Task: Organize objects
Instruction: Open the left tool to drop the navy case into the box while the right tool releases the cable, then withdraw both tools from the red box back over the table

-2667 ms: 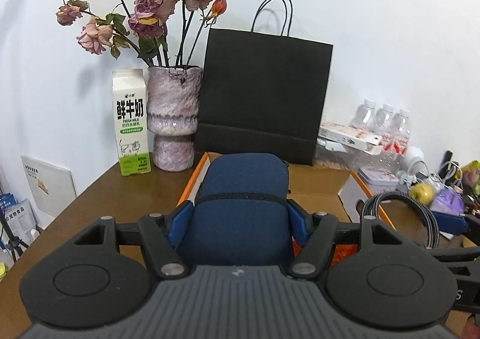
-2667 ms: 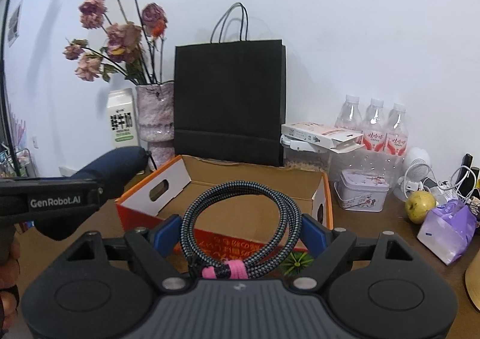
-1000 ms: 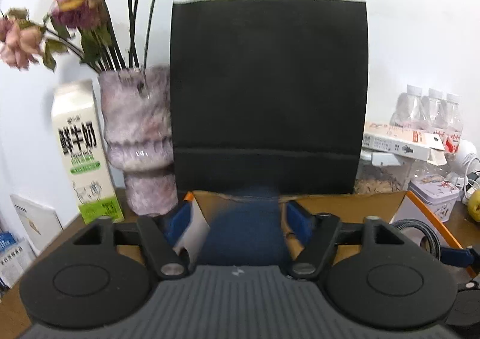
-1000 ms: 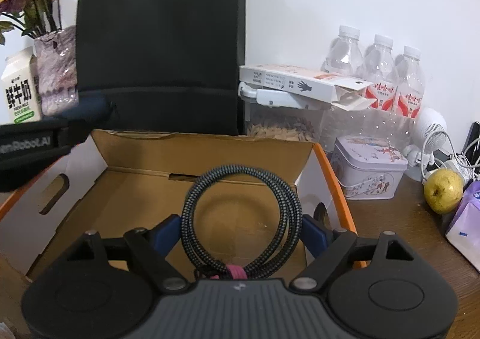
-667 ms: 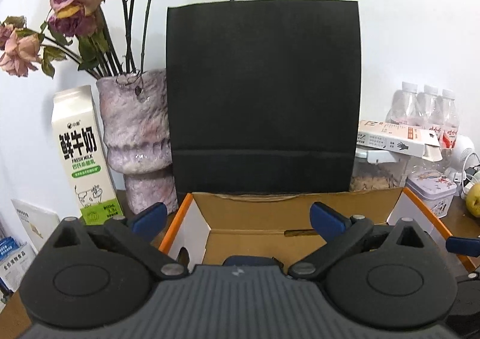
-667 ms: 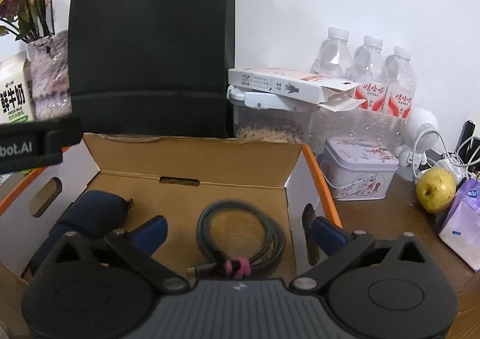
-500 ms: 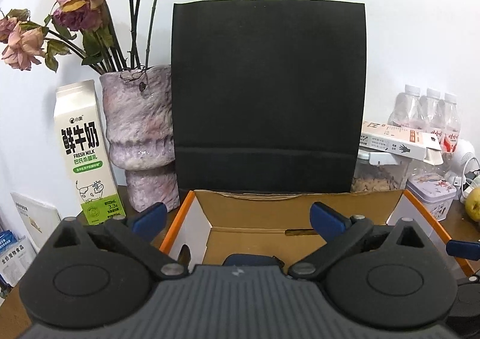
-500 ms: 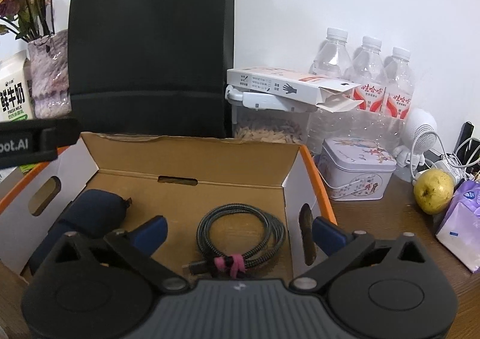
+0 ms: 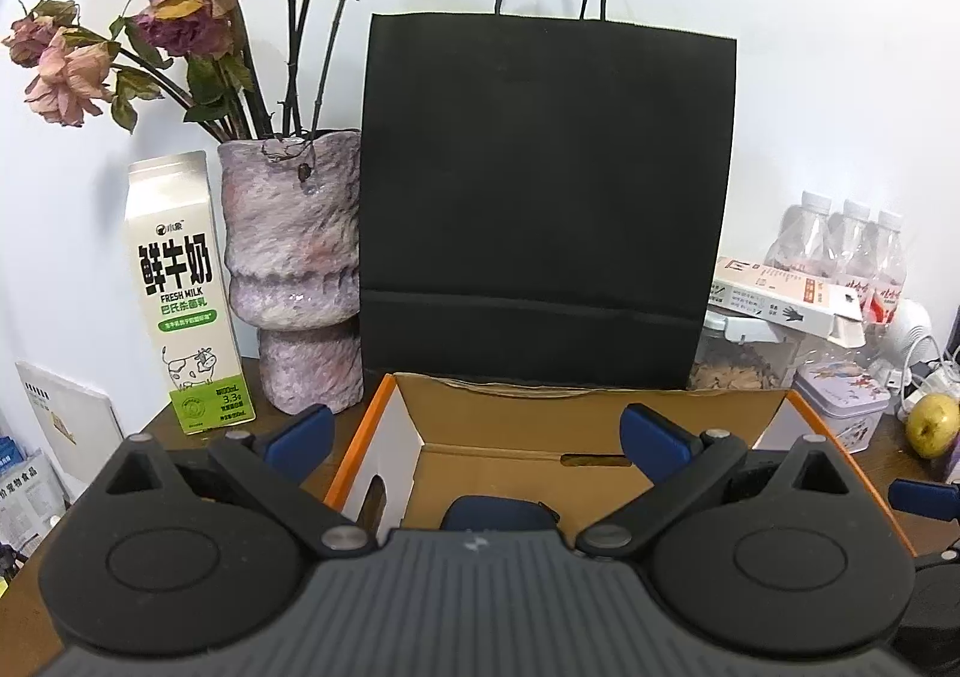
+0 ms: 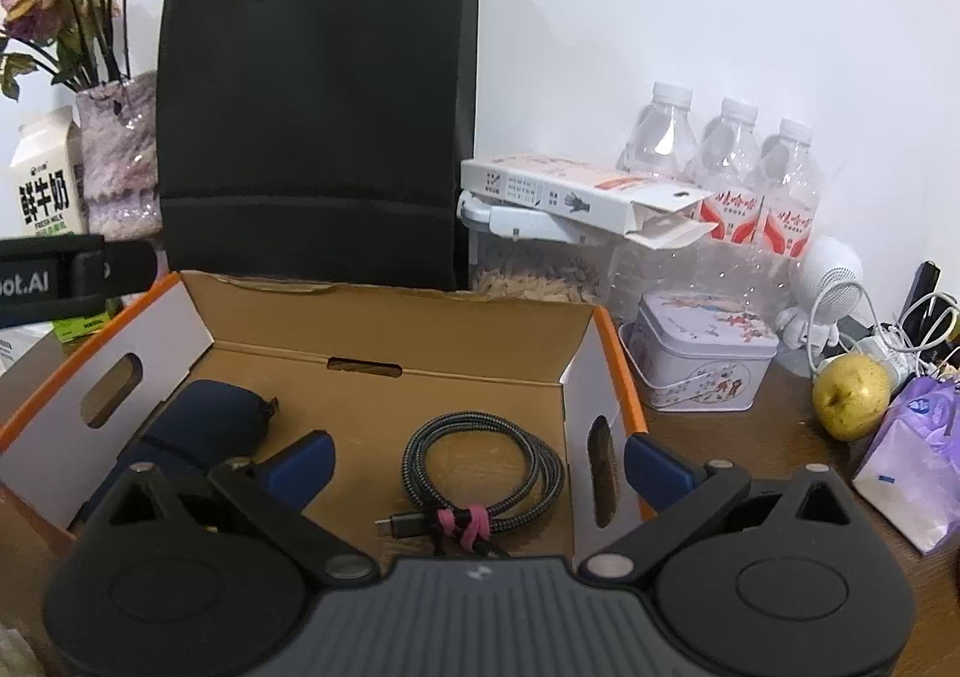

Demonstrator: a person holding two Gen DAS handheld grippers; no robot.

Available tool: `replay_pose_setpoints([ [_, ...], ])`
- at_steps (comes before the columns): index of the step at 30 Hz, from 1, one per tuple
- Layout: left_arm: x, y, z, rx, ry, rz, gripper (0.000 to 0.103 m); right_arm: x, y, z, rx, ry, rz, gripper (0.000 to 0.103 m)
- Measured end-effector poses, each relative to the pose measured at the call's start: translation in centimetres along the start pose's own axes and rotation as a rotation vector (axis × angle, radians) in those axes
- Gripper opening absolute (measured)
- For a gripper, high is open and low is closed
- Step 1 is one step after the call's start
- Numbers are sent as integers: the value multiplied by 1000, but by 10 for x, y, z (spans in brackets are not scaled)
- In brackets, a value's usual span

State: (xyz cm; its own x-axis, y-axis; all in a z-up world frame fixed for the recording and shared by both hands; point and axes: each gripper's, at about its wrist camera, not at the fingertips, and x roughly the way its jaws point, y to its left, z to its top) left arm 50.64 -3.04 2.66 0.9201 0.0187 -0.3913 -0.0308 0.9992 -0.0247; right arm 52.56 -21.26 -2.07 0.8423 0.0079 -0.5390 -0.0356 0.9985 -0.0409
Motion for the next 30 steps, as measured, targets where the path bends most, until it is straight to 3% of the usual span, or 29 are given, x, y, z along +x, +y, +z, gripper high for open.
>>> replay_pose_setpoints([
  [11, -37, 18, -1, -41, -2, -30, 103, -40, 7, 1, -19, -18, 27, 103],
  [30, -140, 46, -25, -51, 11, -40, 103, -144, 23, -20, -45, -53, 72, 103],
])
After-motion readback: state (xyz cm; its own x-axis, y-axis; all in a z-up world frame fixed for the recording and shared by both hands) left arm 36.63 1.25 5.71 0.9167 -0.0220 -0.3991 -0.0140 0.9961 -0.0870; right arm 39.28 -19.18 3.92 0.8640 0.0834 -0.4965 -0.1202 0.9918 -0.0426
